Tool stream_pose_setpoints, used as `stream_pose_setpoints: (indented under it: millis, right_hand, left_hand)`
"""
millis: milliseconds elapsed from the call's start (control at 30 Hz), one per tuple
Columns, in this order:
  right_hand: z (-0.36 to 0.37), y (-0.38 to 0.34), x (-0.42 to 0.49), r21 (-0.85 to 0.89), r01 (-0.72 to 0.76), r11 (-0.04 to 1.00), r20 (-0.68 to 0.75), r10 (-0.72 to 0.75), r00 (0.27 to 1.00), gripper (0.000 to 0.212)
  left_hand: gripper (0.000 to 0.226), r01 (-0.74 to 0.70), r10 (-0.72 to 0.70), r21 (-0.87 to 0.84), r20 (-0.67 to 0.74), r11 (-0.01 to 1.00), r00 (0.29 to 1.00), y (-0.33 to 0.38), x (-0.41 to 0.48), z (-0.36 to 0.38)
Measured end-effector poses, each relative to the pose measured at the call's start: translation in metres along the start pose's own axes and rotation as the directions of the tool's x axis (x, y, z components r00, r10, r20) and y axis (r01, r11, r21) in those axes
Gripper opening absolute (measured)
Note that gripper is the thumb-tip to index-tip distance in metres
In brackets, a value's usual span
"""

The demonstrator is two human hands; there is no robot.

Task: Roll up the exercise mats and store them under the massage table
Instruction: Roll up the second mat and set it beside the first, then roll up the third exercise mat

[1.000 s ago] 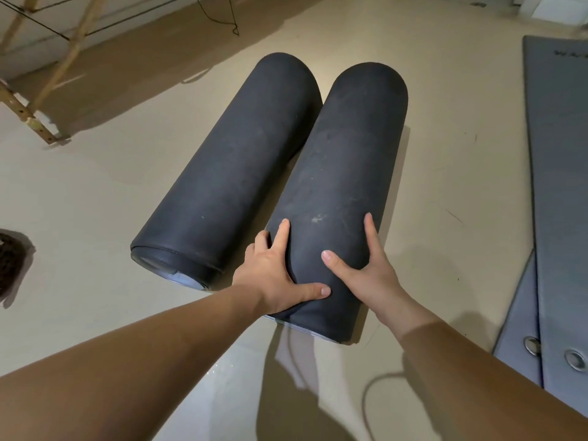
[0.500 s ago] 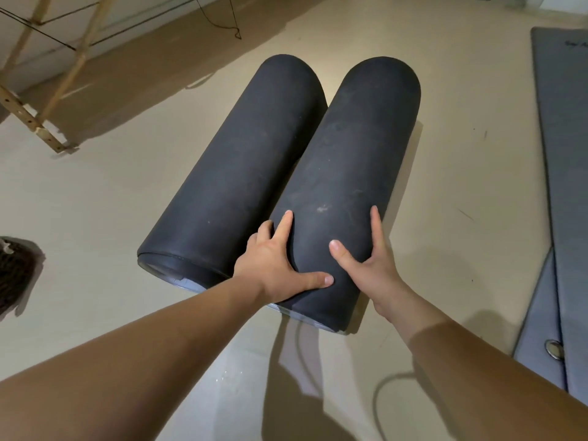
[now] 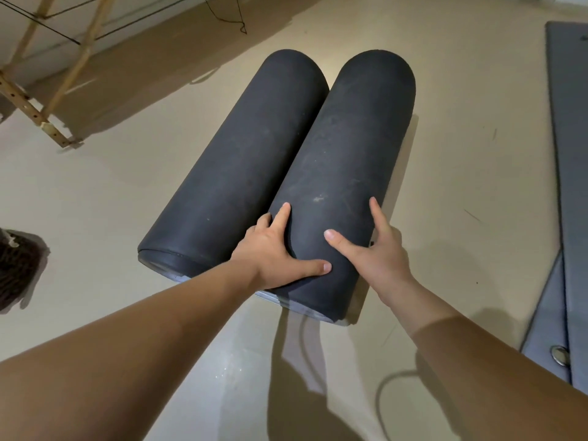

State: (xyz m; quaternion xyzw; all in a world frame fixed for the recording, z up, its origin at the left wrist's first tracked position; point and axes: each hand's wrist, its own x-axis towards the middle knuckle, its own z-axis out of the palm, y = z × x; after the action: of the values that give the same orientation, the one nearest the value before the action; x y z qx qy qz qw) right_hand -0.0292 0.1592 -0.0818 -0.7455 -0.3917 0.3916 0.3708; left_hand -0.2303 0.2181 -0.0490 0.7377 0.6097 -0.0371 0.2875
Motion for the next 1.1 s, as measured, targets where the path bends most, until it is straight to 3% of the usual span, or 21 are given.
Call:
stream_pose_setpoints:
  millis: [100, 267, 467, 567, 700, 867, 1000, 1100]
  right_hand:
    - [-0.008, -0.003, -0.003, 0.019, 0.073, 0.997, 0.002, -0.073, 0.997, 0.095]
    - [-0.018, 0.001, -0.011, -0.002, 0.039, 0.999, 0.052, -0.039, 0.998, 0.085]
    - [-0.063, 0.011, -0.035, -0.131, -0.051, 0.99, 0.062, 0.059, 0.996, 0.046]
    - [-0.12, 0.033, -0.052, -0.285, -0.046, 0.957, 0.109, 0.08, 0.991, 0.034]
    - [-0.219, 0.064, -0.078, -0.512, -0.103, 0.853, 0.073, 0.163, 0.984, 0.033]
    - [-0.305, 0.104, -0.118, -0.639, -0.175, 0.749, 0.044, 0.263, 0.964, 0.042]
    - [-0.35, 0.165, -0.165, -0.479, -0.254, 0.84, -0.154, 0.205, 0.967, 0.031]
    - [-0.37, 0.208, -0.194, -0.285, -0.315, 0.905, -0.245, 0.249, 0.937, 0.019]
  left_hand:
    - [0.136, -0.051, 0.043, -0.098, -0.079, 0.994, 0.996, 0.001, -0.002, -0.009]
    - [0.123, -0.149, 0.134, -0.072, -0.181, 0.986, 0.974, 0.023, -0.014, -0.015]
    - [0.07, -0.356, 0.353, 0.037, -0.246, 0.934, 0.903, 0.092, -0.034, 0.009]
    - [0.063, -0.463, 0.465, 0.054, -0.159, 0.885, 0.871, 0.138, -0.042, 0.04]
    - [0.06, -0.562, 0.562, 0.05, 0.016, 0.825, 0.827, 0.202, -0.056, 0.088]
    - [0.053, -0.65, 0.629, 0.046, 0.209, 0.759, 0.749, 0.264, -0.074, 0.154]
    - [0.046, -0.746, 0.676, 0.119, 0.349, 0.655, 0.649, 0.306, -0.094, 0.214]
    - [0.049, -0.803, 0.676, 0.24, 0.442, 0.545, 0.59, 0.328, -0.101, 0.254]
